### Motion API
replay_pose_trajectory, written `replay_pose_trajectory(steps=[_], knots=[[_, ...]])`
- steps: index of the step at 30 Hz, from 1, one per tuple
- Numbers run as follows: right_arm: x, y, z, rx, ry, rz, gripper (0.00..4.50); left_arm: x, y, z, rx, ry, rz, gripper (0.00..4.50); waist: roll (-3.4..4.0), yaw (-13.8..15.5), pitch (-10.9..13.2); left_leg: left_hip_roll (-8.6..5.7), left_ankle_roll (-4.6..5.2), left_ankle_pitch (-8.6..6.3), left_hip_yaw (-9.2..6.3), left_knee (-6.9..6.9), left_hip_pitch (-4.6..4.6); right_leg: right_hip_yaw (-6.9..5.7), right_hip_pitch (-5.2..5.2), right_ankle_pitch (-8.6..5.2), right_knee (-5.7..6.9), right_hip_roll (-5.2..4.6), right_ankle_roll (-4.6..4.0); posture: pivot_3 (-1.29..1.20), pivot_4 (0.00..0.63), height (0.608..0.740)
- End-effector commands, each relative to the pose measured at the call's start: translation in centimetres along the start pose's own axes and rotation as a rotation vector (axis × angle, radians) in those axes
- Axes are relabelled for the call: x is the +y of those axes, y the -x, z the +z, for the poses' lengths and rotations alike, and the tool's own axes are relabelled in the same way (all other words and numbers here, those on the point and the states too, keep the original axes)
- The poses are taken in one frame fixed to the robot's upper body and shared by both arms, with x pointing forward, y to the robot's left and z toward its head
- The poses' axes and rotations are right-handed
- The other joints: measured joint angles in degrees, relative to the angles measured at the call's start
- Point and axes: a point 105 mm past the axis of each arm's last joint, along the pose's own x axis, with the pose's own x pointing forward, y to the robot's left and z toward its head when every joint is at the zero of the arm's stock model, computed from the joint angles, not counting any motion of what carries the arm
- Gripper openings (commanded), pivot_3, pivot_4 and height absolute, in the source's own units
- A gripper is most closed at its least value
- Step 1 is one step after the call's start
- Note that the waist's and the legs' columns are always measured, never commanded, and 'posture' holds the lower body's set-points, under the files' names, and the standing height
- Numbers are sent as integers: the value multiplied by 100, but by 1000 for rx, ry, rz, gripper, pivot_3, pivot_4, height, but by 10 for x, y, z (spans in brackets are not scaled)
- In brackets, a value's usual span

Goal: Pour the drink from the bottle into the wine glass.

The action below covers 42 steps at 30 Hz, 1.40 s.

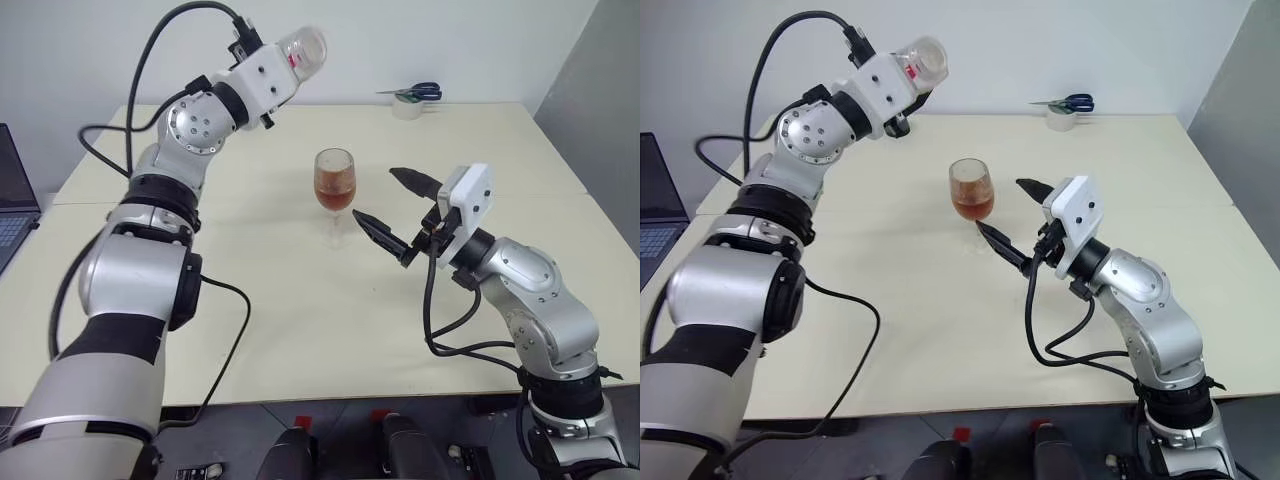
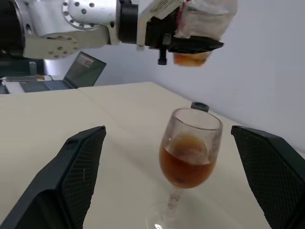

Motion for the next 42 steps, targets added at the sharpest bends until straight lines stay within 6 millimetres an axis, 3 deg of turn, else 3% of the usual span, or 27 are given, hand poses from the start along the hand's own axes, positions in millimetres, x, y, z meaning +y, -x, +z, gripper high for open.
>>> replay_pose_trajectory(steps=[1,4,9,14,19,25,30,39,42], knots=[[6,10,20,-26,29,83,4500,19,8,-8,3,228,118,1609,-1,-23,-1,1,0,0,-1,1,0,0,0,0,1,-4,0,0,150,740],[24,35,9,63,29,212,4500,21,34,-59,158,432,287,1609,-2,-79,-8,2,0,0,-4,-1,0,-1,0,0,3,-13,0,0,150,740],[42,59,-5,119,-1,295,4500,1,63,-91,245,545,353,1609,-4,-106,-10,3,0,0,-5,2,4,1,0,0,18,-14,0,0,150,740],[47,63,-10,114,-42,306,4500,-26,95,-119,318,646,411,1609,-5,-84,-11,2,0,-1,-6,57,-1,1,6,0,49,-16,0,0,150,740],[47,63,-11,111,-56,298,4500,-51,112,-137,354,708,428,1609,-6,43,-11,2,3,-3,-17,70,48,-7,54,1,58,-14,0,0,150,740],[44,61,-14,124,-39,255,4500,-78,124,-153,411,720,422,1609,-14,91,-15,-2,3,-3,-24,76,44,-12,59,3,50,-16,3,0,150,740],[44,64,-18,153,-18,244,4500,-88,126,-157,412,746,415,1609,-15,90,-16,-1,2,-3,-26,74,45,-13,61,4,48,-17,4,0,150,740],[45,67,-24,181,-16,227,4500,-101,129,-161,448,749,386,4493,-15,86,-17,-1,3,-3,-26,73,47,-15,66,4,45,-16,4,0,150,740],[42,76,-36,234,-11,166,4500,-113,138,-160,464,754,364,4493,-15,84,-18,0,3,-3,-27,70,48,-14,66,4,42,-16,4,0,150,740]])
